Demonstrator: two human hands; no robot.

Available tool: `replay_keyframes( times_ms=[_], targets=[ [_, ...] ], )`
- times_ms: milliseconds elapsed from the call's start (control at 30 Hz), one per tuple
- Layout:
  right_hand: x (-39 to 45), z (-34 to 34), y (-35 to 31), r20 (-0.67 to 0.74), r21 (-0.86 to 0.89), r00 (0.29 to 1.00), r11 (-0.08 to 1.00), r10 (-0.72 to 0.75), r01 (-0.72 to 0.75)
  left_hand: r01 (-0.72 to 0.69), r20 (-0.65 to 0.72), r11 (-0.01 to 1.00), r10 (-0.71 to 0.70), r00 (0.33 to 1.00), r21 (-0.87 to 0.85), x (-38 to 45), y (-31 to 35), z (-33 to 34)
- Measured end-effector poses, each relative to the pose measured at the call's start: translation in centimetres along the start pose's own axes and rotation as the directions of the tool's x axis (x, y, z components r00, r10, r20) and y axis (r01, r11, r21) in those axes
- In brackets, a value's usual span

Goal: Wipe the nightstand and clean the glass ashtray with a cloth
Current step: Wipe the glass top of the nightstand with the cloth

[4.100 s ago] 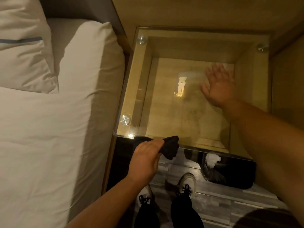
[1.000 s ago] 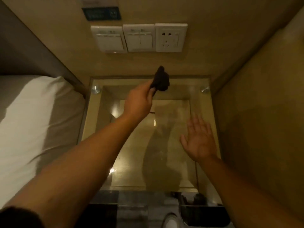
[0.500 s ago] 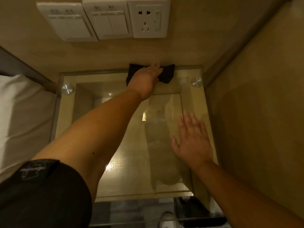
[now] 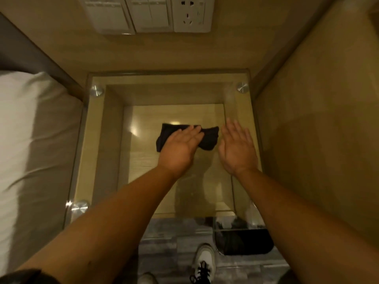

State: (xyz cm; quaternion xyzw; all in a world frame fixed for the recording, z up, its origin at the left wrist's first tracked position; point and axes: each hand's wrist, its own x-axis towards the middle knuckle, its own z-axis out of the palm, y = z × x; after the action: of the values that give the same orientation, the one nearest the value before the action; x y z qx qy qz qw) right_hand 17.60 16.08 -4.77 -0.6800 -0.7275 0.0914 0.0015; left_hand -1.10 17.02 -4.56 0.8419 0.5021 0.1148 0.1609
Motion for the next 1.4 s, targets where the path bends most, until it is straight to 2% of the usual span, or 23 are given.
replay_keyframes(
  times_ms=[333, 667, 767, 900, 933, 967, 1033, 1133, 1200, 1267, 1333, 1400],
  targets=[
    [-0.4, 0.2, 0.3, -0.013, -0.022, 0.999, 0.999, -0.041, 0.041, 0.005, 0.036, 1.000, -0.004, 0.999, -0.002, -16.3, 6.9, 2.1],
    [-0.2, 0.6, 0.2, -0.038, 0.000, 0.999, 1.000, -0.026, 0.026, -0.035, -0.022, 0.999, 0.035, 0.999, -0.011, -18.9, 8.0, 1.8],
    [-0.3, 0.4, 0.3, -0.013, -0.005, 1.000, 1.000, -0.022, 0.022, -0.051, 0.011, 0.997, 0.051, 0.999, -0.055, -19.7, 8.1, 1.0],
    [-0.3, -0.3, 0.4, 0.043, 0.029, 0.998, 0.999, -0.041, 0.039, 0.042, 0.087, 0.987, -0.029, 0.996, -0.154, -21.3, 9.5, -0.6],
    [-0.5, -0.5, 0.6, 0.064, 0.036, 0.997, 0.998, -0.051, 0.048, 0.111, 0.144, 0.962, -0.076, 0.987, -0.250, -21.6, 9.9, -0.9],
    [-0.8, -0.6, 1.0, 0.085, 0.031, 0.994, 0.998, -0.061, 0.058, 0.237, 0.222, 0.896, -0.161, 0.962, -0.376, -21.9, 10.2, -1.3],
    [-2.0, -0.5, 1.7, 0.113, -0.021, 0.992, 0.998, -0.058, 0.060, 0.487, 0.378, 0.671, -0.317, 0.870, -0.558, -22.8, 10.7, -2.1],
    [-4.4, 0.0, 2.5, 0.117, -0.077, 0.993, 0.997, 0.026, -0.017, 0.607, 0.455, 0.437, -0.409, 0.791, -0.663, -22.9, 10.7, -2.9],
    [-5.2, 0.4, 2.5, 0.094, -0.082, 0.993, 0.995, 0.070, -0.062, 0.609, 0.436, 0.390, -0.448, 0.781, -0.691, -21.3, 10.0, -3.7],
    [-5.4, 0.6, 2.2, 0.070, -0.084, 0.994, 0.993, 0.087, -0.081, 0.589, 0.359, 0.408, -0.512, 0.780, -0.698, -18.2, 8.8, -4.8],
    [-5.4, 0.7, 2.2, 0.071, -0.103, 0.993, 0.991, 0.099, -0.091, 0.519, 0.230, 0.485, -0.535, 0.813, -0.704, -13.9, 7.5, -6.2],
    [-5.3, 0.8, 2.3, 0.079, -0.113, 0.992, 0.990, 0.097, -0.088, 0.413, 0.043, 0.635, -0.513, 0.857, -0.653, -8.5, 6.2, -7.8]
  ],
)
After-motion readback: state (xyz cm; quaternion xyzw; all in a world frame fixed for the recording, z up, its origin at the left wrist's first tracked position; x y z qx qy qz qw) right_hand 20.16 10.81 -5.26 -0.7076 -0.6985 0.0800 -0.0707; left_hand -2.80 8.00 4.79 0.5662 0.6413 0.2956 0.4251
